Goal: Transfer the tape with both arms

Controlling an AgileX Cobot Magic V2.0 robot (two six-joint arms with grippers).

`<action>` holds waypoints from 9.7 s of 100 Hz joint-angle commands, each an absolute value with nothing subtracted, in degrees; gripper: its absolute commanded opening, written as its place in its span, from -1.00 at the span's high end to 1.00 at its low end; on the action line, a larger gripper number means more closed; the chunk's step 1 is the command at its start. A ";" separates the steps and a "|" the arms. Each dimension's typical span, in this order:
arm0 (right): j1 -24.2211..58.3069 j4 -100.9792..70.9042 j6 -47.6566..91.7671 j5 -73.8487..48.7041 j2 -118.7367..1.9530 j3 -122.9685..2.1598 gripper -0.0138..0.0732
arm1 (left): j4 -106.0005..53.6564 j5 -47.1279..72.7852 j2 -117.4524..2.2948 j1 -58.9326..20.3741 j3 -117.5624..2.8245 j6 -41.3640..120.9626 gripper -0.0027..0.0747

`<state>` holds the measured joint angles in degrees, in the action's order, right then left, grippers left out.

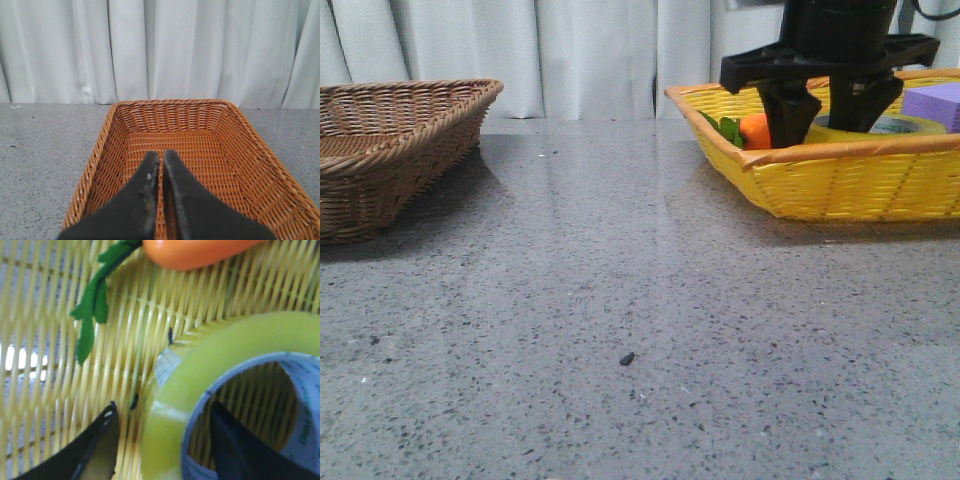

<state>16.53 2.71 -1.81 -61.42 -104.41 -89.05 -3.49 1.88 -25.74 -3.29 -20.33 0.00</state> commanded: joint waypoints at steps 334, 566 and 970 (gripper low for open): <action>41.08 17.13 1.55 -69.60 -74.23 -120.15 0.85 | -1.15 28.43 -86.25 -45.34 -69.89 6.90 0.11; 41.08 16.92 1.55 -69.24 -73.97 -116.11 0.85 | -2.84 35.84 -88.81 -15.42 -72.59 10.19 0.30; 41.08 25.24 -3.59 -31.83 1.36 -34.11 0.85 | -2.36 15.11 2.09 -0.13 0.74 0.00 0.98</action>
